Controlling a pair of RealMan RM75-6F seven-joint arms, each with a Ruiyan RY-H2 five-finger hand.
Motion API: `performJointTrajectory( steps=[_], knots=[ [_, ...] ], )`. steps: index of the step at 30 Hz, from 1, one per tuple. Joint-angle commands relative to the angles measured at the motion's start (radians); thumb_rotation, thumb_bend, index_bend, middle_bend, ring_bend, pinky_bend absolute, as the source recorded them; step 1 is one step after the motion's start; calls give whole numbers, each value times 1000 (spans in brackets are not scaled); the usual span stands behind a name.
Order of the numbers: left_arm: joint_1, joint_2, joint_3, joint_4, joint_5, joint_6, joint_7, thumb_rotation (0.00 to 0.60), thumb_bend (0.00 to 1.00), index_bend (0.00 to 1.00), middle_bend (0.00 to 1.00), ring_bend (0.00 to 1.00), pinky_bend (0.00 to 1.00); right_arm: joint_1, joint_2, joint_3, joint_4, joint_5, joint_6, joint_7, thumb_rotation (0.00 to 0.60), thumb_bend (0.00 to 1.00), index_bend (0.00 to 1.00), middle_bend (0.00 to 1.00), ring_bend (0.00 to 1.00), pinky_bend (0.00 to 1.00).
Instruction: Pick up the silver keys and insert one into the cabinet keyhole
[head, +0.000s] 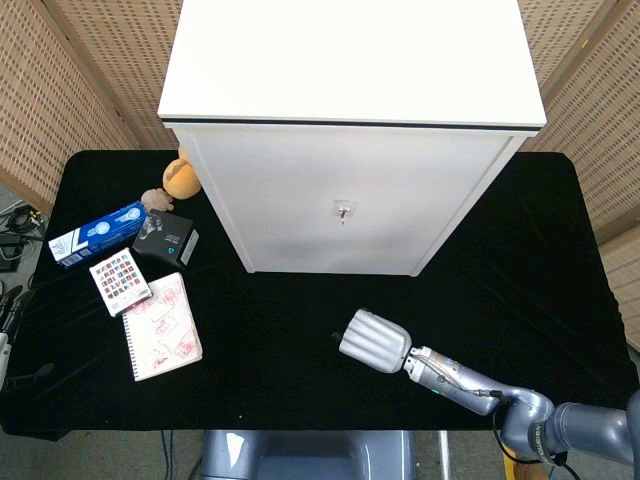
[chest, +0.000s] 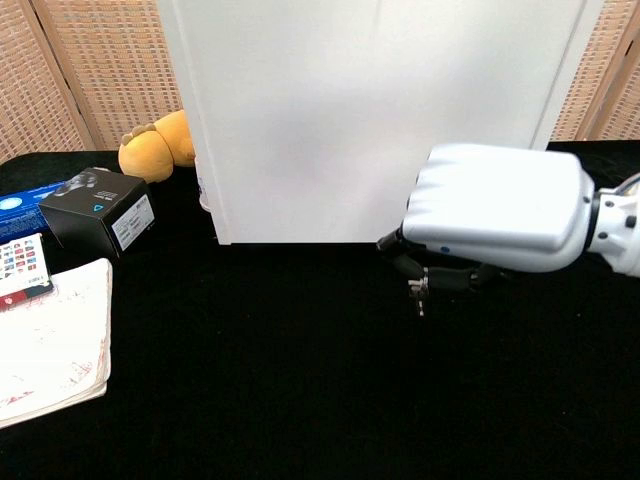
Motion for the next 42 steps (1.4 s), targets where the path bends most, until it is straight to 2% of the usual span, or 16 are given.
performJointTrajectory(
  steps=[1, 6, 11, 14, 23, 31, 42],
  knots=[
    [0, -1, 1, -1, 1, 0, 2, 600, 0, 0, 0, 0, 0, 23, 54, 19, -17, -50, 32, -6, 600, 614, 727, 880, 905, 1000],
    [0, -2, 2, -2, 2, 0, 7, 600, 0, 0, 0, 0, 0, 52, 115, 65, -50, -74, 38, -39, 600, 613, 723, 880, 905, 1000],
    [-1, -4, 1, -3, -1, -1, 10, 600, 0, 0, 0, 0, 0, 82, 171, 131, -104, -48, 15, -63, 600, 614, 724, 880, 905, 1000],
    [-3, -4, 0, -1, -6, -6, 9, 600, 0, 0, 0, 0, 0, 100, 205, 193, -143, -4, 1, -88, 600, 614, 725, 880, 905, 1000],
    [-6, -5, 1, 1, -9, -15, 9, 600, 0, 0, 0, 0, 0, 117, 254, 319, -212, 166, -60, -197, 600, 612, 728, 879, 905, 1000],
    [-6, -4, 1, 2, -8, -15, 5, 600, 0, 0, 0, 0, 0, 119, 247, 361, -215, 246, -66, -286, 600, 608, 728, 879, 905, 1000],
    [-8, -7, 2, 1, -10, -18, 12, 600, 0, 0, 0, 0, 0, 121, 217, 372, -200, 278, -47, -347, 600, 605, 730, 879, 905, 1000]
  ],
)
